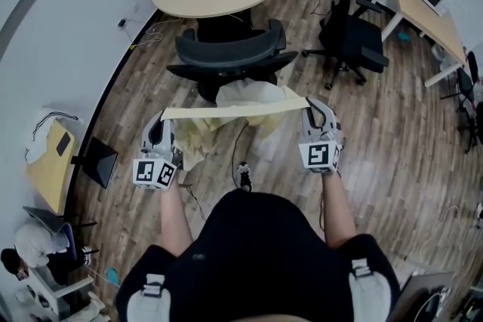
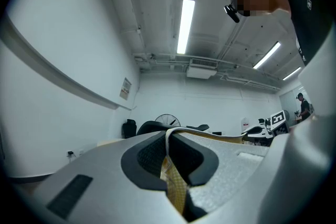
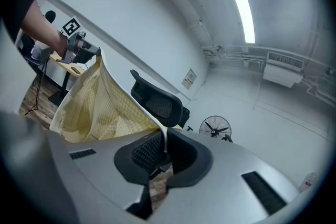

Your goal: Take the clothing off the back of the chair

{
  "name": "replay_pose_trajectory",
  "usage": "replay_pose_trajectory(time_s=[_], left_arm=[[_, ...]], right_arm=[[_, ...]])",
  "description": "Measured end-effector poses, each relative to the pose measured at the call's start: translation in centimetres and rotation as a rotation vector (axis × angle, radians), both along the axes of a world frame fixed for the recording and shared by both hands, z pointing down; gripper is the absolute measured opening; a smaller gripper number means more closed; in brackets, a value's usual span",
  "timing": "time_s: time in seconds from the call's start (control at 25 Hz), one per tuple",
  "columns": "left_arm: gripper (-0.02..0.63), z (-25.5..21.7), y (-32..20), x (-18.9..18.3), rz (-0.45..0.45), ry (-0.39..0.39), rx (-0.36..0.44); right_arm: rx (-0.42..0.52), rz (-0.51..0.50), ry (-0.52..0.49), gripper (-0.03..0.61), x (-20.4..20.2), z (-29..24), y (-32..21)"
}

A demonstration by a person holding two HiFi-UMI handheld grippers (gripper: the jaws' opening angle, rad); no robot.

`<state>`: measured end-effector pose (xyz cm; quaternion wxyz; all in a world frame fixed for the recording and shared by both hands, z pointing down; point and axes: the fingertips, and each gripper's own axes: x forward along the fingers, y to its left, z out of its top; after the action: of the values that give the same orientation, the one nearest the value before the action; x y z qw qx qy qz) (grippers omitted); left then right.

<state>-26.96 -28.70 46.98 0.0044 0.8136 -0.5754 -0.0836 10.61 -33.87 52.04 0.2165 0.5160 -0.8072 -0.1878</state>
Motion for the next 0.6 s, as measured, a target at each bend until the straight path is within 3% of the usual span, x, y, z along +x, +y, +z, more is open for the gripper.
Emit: replay_pose_trajectory(time_s=[0.6], left_arm=[[0.006, -0.6, 10.5, 3.2, -0.019, -0.028, 0.003]], right_arm=[[0.029, 0.002, -0.036, 0.006, 3.3, -0.7, 9.2]])
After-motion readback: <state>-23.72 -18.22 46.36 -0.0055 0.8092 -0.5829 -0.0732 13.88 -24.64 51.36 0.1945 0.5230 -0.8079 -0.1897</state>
